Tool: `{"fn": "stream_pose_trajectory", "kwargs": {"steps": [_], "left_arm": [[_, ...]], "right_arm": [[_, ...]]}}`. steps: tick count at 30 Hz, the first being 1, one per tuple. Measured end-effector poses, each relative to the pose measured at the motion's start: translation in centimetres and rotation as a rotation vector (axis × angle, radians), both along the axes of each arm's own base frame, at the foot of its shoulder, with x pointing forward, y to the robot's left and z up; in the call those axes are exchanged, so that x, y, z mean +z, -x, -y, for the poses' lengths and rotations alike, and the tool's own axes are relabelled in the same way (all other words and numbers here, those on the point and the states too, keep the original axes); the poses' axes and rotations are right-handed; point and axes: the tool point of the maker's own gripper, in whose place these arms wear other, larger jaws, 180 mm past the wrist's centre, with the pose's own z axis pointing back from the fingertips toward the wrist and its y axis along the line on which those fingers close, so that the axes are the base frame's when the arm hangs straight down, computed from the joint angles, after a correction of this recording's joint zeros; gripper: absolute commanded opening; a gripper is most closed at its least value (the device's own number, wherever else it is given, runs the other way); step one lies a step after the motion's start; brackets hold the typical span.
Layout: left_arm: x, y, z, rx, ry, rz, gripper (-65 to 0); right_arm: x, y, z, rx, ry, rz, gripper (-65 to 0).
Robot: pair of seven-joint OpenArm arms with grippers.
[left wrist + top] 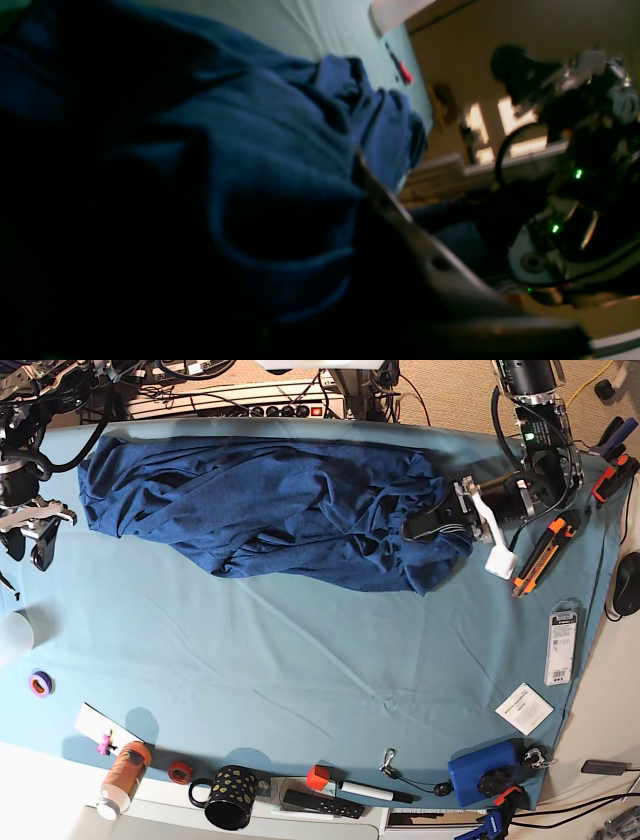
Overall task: Layout the t-shirt on the table in an organized manner, then fold the t-shirt properly
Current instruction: 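Slide the left gripper along the shirt end and grasp the fabric, then carry the held shirt end over the shirt toward the right gripper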
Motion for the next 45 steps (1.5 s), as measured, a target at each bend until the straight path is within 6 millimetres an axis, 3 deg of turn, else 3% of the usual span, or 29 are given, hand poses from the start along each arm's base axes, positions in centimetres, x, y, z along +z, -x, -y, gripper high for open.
{"fn": "stream_pose_trajectory", "kwargs": {"steps": [4, 10, 21, 28, 31, 32, 33, 38, 45], "left_arm": [[0.4, 0.9, 2.7, -0.098, 0.005, 0.013, -65.0], [0.8, 2.6, 8.9, -0.251, 0.047, 0.019, -65.0], [3.0, 3.6, 19.6, -0.52, -0.031, 0.192, -65.0], [1.9, 4.5, 21.5, -0.604, -0.148, 0.256, -65.0], [1.8, 4.6, 21.9, -0.608, -0.161, 0.272, -36.7], [1.8, 4.5, 22.0, -0.599, -0.159, 0.278, -29.8], [2.0, 4.3, 22.1, -0.586, -0.155, 0.286, -27.5], [2.3, 3.7, 23.0, -0.548, -0.163, 0.332, -27.5], [4.9, 5.2, 27.0, -0.59, -0.091, 0.382, -27.6]], "right_arm": [[0.0, 0.1, 0.2, -0.007, 0.007, -0.004, -35.6], [-0.4, 1.1, 2.4, -0.141, 0.034, -0.04, -35.6], [-1.3, 2.1, 2.5, -0.14, 0.045, -0.079, -35.6], [-1.2, 2.1, 2.4, -0.139, 0.045, -0.077, -35.6], [-1.2, 2.1, 2.4, -0.139, 0.044, -0.078, -35.6], [-1.2, 2.1, 2.4, -0.138, 0.044, -0.077, -35.6], [-1.2, 2.1, 2.4, -0.136, 0.043, -0.074, -35.6], [-1.1, 1.9, 2.1, -0.124, 0.031, -0.061, -35.6], [-1.1, 1.9, 2.1, -0.125, 0.029, -0.059, -35.6]]}}
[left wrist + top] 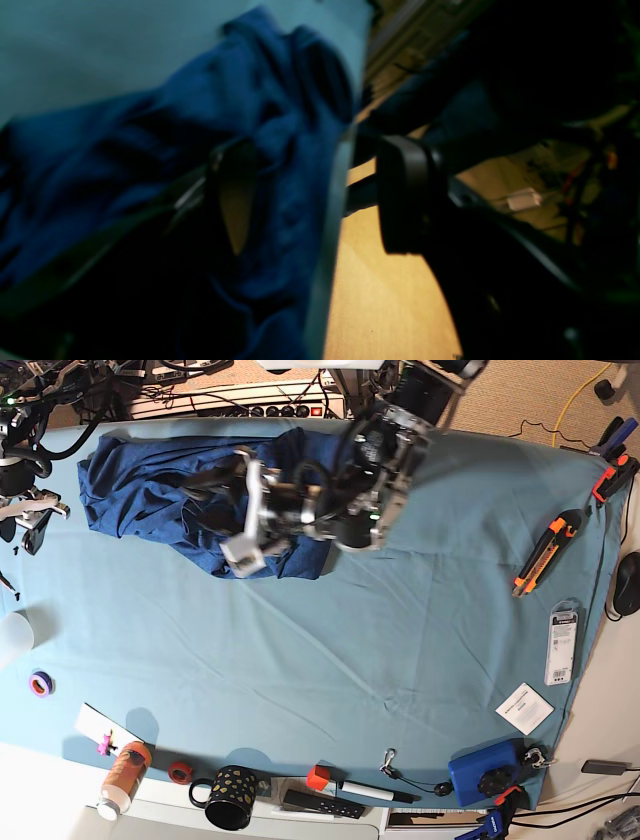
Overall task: Layout the t-shirt on the table in an organized manner, then fold the t-shirt properly
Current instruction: 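Carry the held shirt end over the shirt toward the right gripper, then open the left gripper and lift it off the folded shirt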
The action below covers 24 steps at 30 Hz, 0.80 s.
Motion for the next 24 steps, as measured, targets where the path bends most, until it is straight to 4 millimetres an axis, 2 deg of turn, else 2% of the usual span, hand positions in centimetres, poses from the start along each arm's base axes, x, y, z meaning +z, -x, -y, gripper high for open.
{"fn": "stream_pose_trajectory", "kwargs": {"steps": [7, 9, 10, 11, 13, 14, 18, 20, 24], "left_arm": [[0.5, 6.3, 3.4, -0.221, -0.006, 0.045, -27.7], [0.7, 7.4, 3.9, -0.278, -0.016, 0.075, -30.2], [1.0, 7.4, 4.0, -0.293, -0.014, 0.09, -33.8], [1.3, 7.2, 4.1, -0.294, -0.008, 0.1, -39.6], [1.9, 6.2, 3.9, -0.269, -0.005, 0.127, -57.9], [2.3, 5.6, 3.6, -0.252, -0.002, 0.141, -65.0], [5.0, 1.3, 1.5, -0.106, 0.05, 0.192, -65.0], [5.6, -1.1, 0.0, -0.024, 0.043, 0.213, -65.0], [2.9, -5.7, -3.5, 0.166, -0.1, 0.159, -65.0]], "right_arm": [[0.0, 0.0, 0.0, 0.0, -0.002, 0.001, -35.6], [0.0, 0.0, 0.0, 0.0, -0.002, 0.0, -35.6], [0.0, 0.0, -0.1, 0.0, -0.002, 0.001, -35.6], [0.0, 0.0, 0.0, 0.0, -0.002, 0.001, -35.6], [0.0, 0.0, 0.0, 0.0, -0.002, 0.0, -35.6], [0.0, 0.0, 0.0, 0.0, -0.002, 0.001, -35.6], [0.0, 0.0, 0.0, 0.0, -0.002, 0.001, -35.6], [0.0, 0.0, 0.0, 0.0, -0.002, 0.001, -35.6], [0.1, -0.1, -0.2, 0.008, -0.007, 0.012, -35.6]]}}
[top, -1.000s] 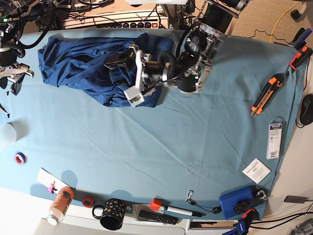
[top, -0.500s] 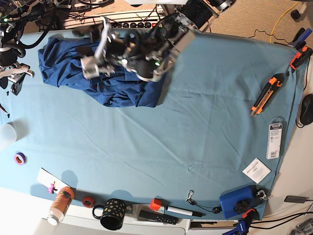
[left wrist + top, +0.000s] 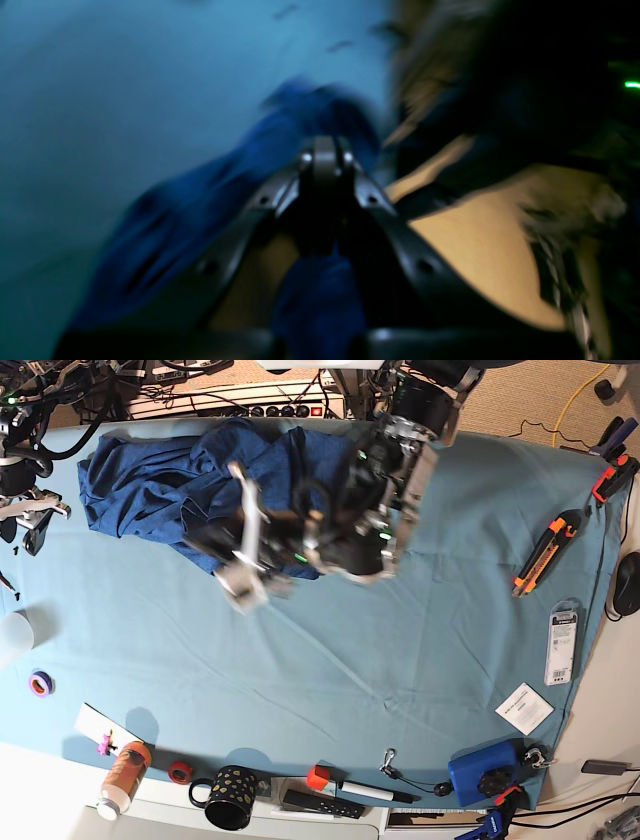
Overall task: Layout the t-shirt on the table in an organized manner, then fold the t-shirt properly
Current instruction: 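Open the left gripper and lift it off the folded shirt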
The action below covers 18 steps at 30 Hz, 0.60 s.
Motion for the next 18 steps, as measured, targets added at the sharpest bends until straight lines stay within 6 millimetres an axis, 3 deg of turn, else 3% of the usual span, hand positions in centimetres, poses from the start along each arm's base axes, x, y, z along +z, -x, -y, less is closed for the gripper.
{"fn": "stream_pose_trajectory", "kwargs": {"steps": [3, 9, 18], "left_arm": [[-1.1, -0.5, -1.6, 0.043, -0.005, -0.031, -65.0], [-5.2, 1.1, -4.6, 0.057, -0.104, -0.095, -65.0], [-5.7, 1.6, -4.8, 0.064, -0.099, -0.112, -65.0]], "right_arm": [[0.2, -0.3, -0.4, 0.016, -0.014, 0.019, -35.6], [0.2, -0.3, -0.4, 0.019, -0.016, 0.021, -35.6], [0.2, -0.3, -0.4, 0.018, -0.016, 0.021, -35.6]]}}
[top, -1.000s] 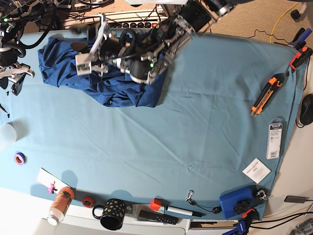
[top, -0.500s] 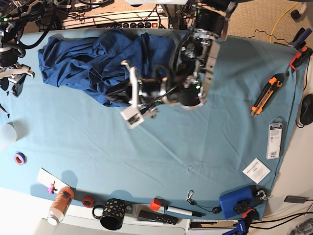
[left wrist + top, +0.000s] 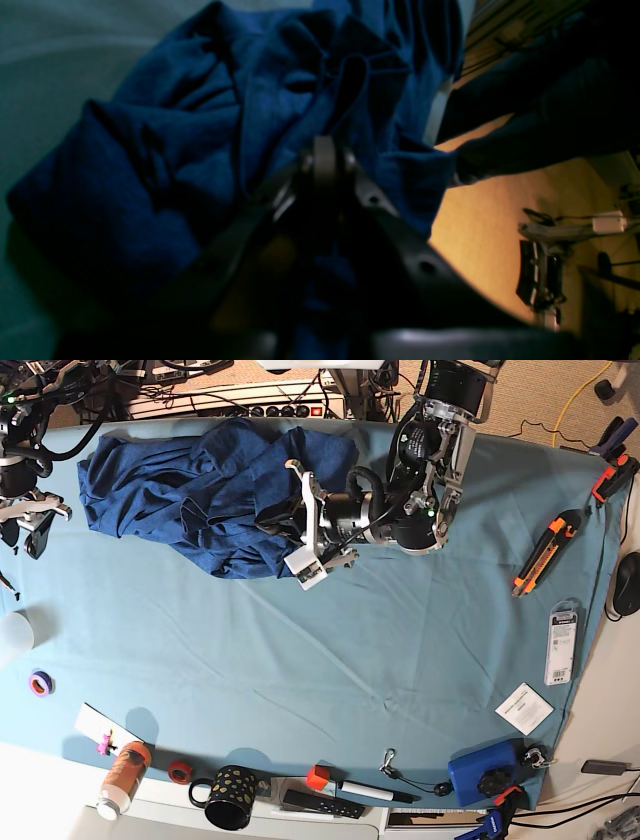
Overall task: Layout the t-shirt on the table in an organized manner, then fold the t-shirt properly
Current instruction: 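Open the left gripper and lift it off the folded shirt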
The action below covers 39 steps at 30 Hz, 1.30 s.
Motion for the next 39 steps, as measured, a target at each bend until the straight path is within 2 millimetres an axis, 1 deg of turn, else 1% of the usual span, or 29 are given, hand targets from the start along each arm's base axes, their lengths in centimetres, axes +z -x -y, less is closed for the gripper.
{"fn": "stream_pose_trajectory", "kwargs": {"steps": [4, 9, 13, 15, 20, 24, 30, 33, 36, 39], "left_arm": [[-0.3, -0.5, -0.2, 0.016, -0.027, 0.025, -65.0], [-0.3, -0.5, -0.3, 0.017, -0.028, 0.027, -65.0], [-1.6, -1.2, -1.1, 0.04, -0.119, 0.065, -65.0], [-2.1, -1.5, -1.4, 0.073, -0.146, 0.046, -65.0], [-2.3, -1.6, -1.6, 0.074, -0.158, 0.048, -65.0], [-2.9, -1.8, -2.0, 0.079, -0.204, 0.063, -65.0], [-2.9, -1.9, -2.2, 0.088, -0.207, 0.061, -65.0], [-2.3, -2.6, -3.1, 0.115, -0.187, 0.074, -65.0], [-0.3, -3.6, -4.2, 0.148, -0.065, 0.079, -65.0], [0.7, -4.4, -6.1, 0.2, 0.016, 0.053, -65.0]], "right_arm": [[0.0, 0.0, 0.0, -0.001, 0.0, 0.0, -35.6], [0.0, 0.0, 0.0, 0.0, 0.0, 0.0, -35.6], [0.0, 0.0, 0.0, 0.0, 0.0, 0.0, -35.6], [0.0, 0.0, 0.0, 0.0, 0.0, 0.0, -35.6], [0.0, 0.0, -0.1, 0.002, -0.002, 0.003, -35.6], [0.0, 0.0, -0.1, 0.002, -0.002, 0.003, -35.6], [0.0, 0.0, -0.1, 0.002, -0.002, 0.003, -35.6], [0.0, 0.0, -0.1, 0.003, -0.002, 0.003, -35.6], [0.0, 0.0, -0.1, 0.003, -0.002, 0.003, -35.6], [0.0, 0.0, -0.1, 0.003, -0.002, 0.003, -35.6]]}}
